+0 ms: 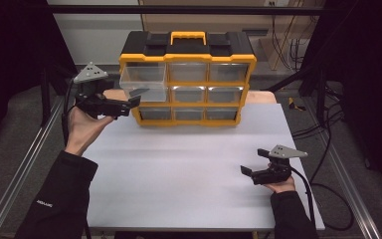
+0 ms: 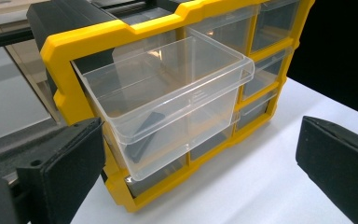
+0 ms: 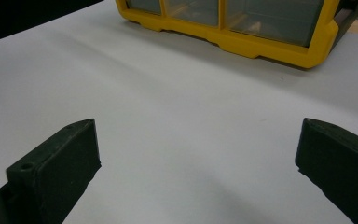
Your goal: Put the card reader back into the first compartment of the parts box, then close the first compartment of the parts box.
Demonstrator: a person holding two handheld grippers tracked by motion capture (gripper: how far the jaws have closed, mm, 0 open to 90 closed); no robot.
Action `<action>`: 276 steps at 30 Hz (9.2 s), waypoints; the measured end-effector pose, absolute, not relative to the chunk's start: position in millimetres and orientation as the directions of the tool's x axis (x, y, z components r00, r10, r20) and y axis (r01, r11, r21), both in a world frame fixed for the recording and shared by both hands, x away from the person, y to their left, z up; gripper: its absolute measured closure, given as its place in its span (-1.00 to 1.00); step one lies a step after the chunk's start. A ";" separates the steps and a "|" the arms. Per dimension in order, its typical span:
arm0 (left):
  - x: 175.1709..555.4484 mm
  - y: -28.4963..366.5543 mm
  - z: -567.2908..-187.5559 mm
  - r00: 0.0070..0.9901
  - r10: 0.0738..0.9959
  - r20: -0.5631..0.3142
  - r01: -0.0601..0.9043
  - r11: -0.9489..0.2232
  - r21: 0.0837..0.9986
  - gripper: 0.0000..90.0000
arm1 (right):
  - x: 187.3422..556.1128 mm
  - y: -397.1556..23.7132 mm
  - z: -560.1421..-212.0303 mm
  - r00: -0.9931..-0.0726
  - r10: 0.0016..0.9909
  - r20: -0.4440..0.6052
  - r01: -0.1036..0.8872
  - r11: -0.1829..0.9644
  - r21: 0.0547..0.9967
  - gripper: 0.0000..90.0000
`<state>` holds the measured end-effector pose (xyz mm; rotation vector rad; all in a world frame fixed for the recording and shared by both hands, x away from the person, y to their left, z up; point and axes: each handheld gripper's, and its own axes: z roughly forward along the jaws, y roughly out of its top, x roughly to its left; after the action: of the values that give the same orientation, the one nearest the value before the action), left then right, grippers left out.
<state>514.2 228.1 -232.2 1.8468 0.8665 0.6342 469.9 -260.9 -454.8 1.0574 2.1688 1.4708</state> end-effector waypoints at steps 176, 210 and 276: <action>599.2 197.6 -273.7 0.545 0.822 0.164 0.249 -0.346 0.905 0.98 | 469.6 -262.5 -453.9 -0.678 0.718 0.154 0.402 0.188 0.896 -1.00; 611.5 205.1 -280.1 0.533 0.836 0.128 0.266 -0.310 0.913 0.98 | 469.7 -263.1 -454.0 -0.678 0.718 0.158 0.405 0.185 0.895 -1.00; 499.2 237.9 -384.0 0.720 0.691 -0.065 0.269 -0.191 0.944 -1.00 | 469.0 -259.6 -455.6 -0.681 0.715 0.155 0.407 0.194 0.892 -1.00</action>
<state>499.2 237.9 -384.0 1.7703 0.7603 0.4546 469.0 -259.6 -455.6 1.0641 2.1790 1.4816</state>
